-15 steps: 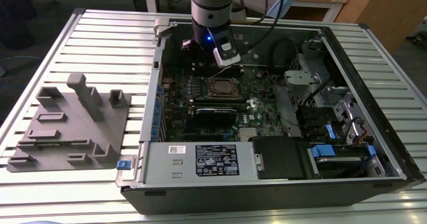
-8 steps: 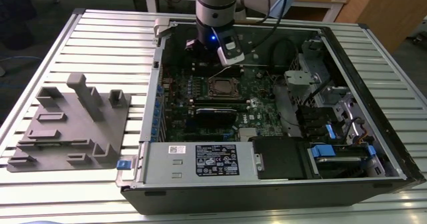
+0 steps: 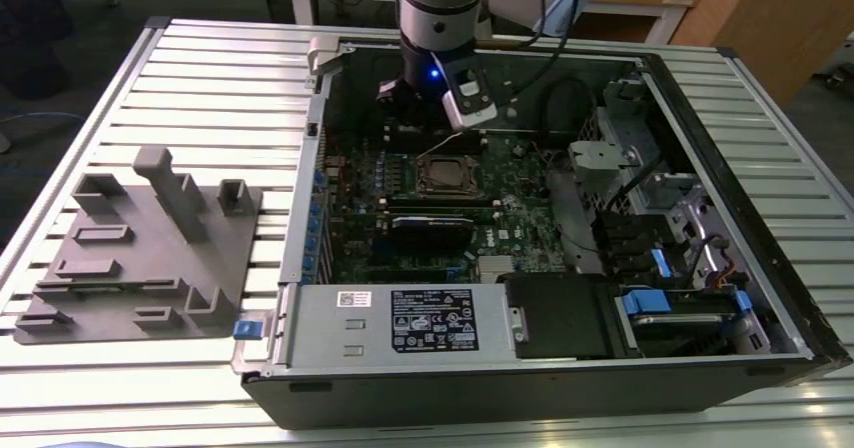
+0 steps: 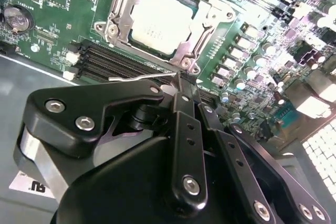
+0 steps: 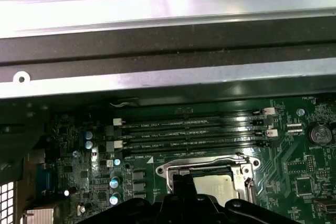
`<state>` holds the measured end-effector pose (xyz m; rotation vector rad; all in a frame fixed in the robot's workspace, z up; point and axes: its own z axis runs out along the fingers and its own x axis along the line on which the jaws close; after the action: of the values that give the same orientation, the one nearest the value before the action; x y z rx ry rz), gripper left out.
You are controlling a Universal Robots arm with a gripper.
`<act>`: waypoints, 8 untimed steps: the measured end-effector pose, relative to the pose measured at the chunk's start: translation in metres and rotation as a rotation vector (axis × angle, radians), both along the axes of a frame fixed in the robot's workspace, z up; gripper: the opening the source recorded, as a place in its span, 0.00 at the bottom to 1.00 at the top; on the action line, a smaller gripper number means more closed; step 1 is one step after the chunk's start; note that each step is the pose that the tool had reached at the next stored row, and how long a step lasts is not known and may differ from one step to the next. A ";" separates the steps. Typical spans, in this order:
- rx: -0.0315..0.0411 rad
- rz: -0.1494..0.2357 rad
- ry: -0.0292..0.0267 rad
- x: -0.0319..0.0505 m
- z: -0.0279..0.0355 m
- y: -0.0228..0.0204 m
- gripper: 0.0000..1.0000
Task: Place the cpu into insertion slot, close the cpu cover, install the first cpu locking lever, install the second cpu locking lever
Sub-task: 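Install the first cpu locking lever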
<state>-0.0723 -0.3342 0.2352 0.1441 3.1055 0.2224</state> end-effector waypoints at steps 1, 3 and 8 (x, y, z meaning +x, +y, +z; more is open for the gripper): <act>0.0167 0.000 0.0001 0.0000 -0.0001 0.0001 0.11; 0.0504 0.000 -0.0001 0.0001 -0.0002 0.0001 0.11; 0.0638 0.000 0.0000 0.0013 -0.0013 0.0001 0.11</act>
<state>-0.0710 -0.3341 0.2339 0.1452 3.0997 0.3216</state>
